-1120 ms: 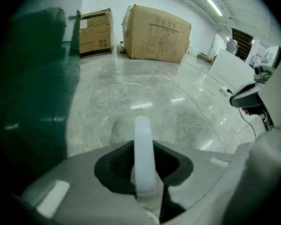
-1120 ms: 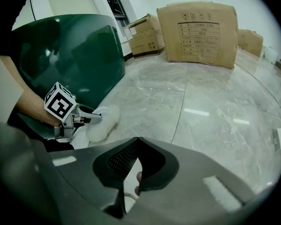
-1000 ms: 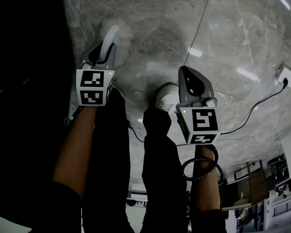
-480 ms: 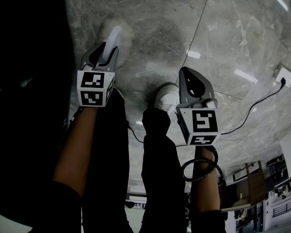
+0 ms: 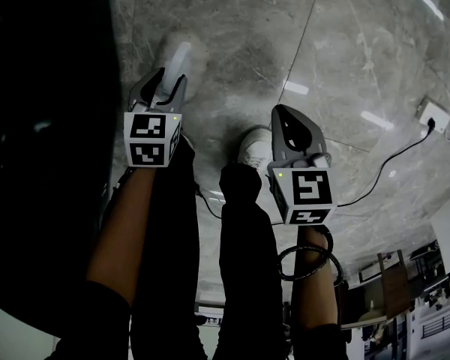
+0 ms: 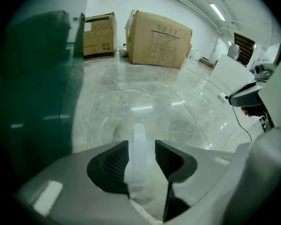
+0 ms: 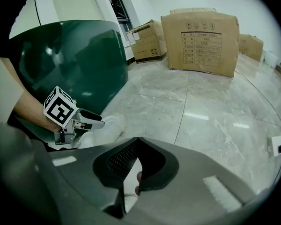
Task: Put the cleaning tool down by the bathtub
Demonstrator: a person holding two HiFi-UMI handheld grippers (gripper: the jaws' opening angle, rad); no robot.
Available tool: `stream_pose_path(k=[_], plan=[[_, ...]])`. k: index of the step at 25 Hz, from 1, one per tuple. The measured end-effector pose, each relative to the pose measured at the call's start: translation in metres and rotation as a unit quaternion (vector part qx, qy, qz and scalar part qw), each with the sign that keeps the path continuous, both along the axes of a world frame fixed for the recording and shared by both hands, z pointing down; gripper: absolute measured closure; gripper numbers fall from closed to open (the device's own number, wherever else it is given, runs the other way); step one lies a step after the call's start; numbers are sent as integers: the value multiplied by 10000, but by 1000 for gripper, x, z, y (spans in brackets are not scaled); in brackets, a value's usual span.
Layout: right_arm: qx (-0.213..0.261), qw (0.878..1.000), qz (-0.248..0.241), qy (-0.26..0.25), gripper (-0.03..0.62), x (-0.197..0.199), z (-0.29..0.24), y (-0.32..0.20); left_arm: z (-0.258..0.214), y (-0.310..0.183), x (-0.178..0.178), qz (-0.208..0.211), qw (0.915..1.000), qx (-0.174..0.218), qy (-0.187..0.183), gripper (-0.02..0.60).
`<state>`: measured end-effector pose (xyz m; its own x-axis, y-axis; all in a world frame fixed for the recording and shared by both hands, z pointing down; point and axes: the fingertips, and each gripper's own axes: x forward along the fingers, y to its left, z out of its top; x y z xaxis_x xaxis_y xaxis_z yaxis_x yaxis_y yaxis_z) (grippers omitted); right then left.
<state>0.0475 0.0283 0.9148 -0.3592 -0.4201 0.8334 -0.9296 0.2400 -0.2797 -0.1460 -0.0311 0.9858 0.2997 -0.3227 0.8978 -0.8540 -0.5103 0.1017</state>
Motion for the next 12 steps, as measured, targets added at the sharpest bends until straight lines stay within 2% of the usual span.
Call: stream_pose_path(k=[12], plan=[[127,9999,57,26,571,5,-57,-11,-62,-15,8,17,9999,160,-48,430]])
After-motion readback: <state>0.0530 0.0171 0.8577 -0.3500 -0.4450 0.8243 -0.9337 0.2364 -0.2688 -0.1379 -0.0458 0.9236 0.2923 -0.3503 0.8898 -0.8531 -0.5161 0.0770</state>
